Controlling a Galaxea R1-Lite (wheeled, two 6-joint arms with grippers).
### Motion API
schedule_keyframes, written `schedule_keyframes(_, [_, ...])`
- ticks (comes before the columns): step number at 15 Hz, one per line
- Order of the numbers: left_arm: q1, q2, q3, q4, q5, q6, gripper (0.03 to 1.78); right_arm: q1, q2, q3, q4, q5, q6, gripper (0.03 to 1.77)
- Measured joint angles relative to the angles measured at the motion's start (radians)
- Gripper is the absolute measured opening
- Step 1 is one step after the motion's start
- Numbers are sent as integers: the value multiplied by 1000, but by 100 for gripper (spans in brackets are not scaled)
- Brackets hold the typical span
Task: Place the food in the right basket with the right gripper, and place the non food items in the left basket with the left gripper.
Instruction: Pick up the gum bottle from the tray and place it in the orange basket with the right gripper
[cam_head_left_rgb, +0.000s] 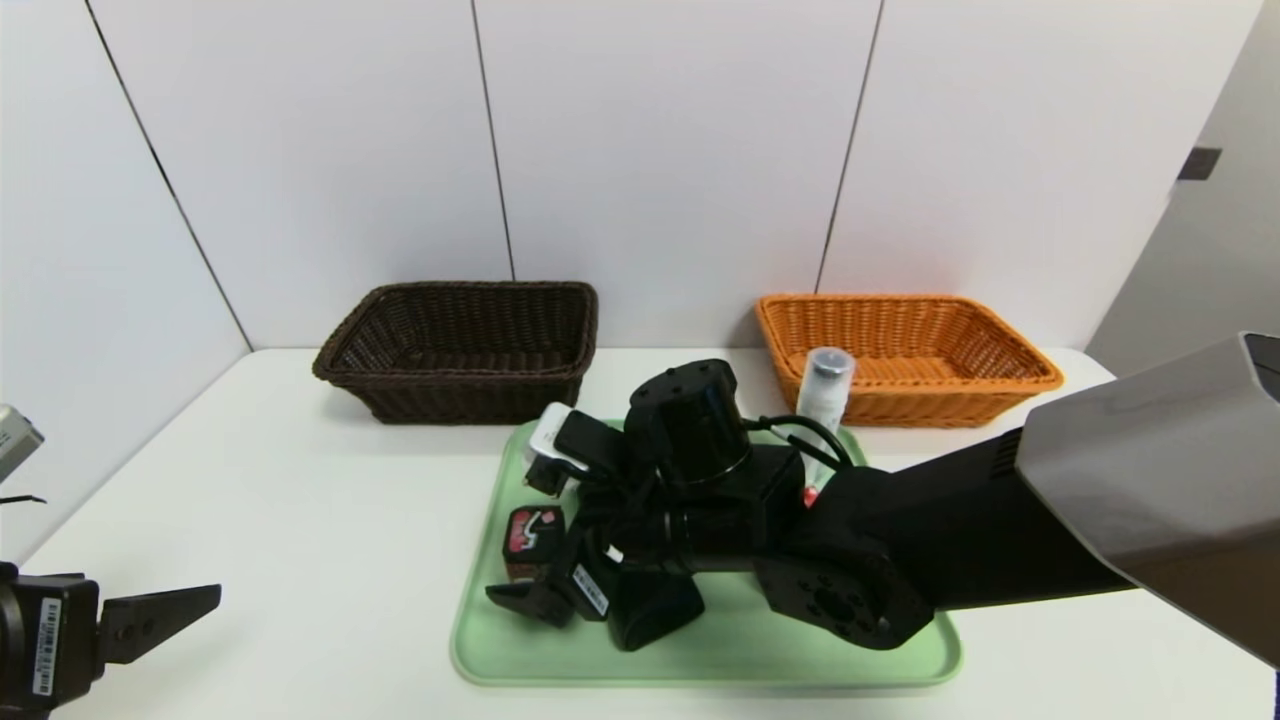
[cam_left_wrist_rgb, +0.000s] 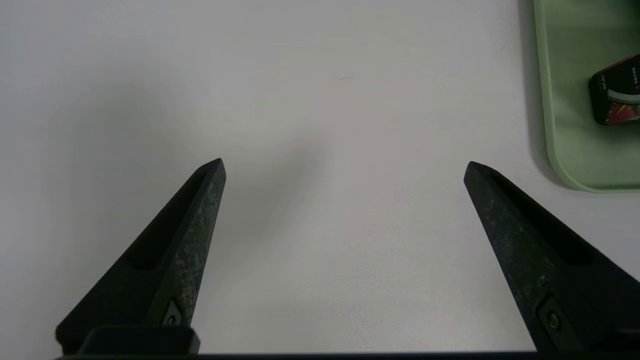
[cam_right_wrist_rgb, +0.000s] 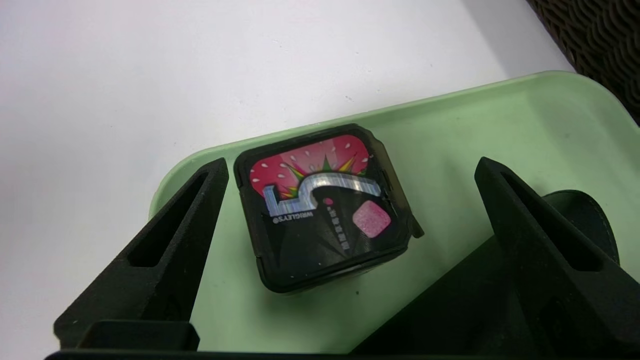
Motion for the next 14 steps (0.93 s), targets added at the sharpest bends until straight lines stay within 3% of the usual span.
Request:
schedule_keyframes(13, [0, 1, -1, 0, -1, 1, 169, -8, 3, 24, -49, 3, 1, 170])
schedule_keyframes(14, [0, 1, -1, 0, -1, 1, 169, -8, 3, 26, -49, 3, 1, 161])
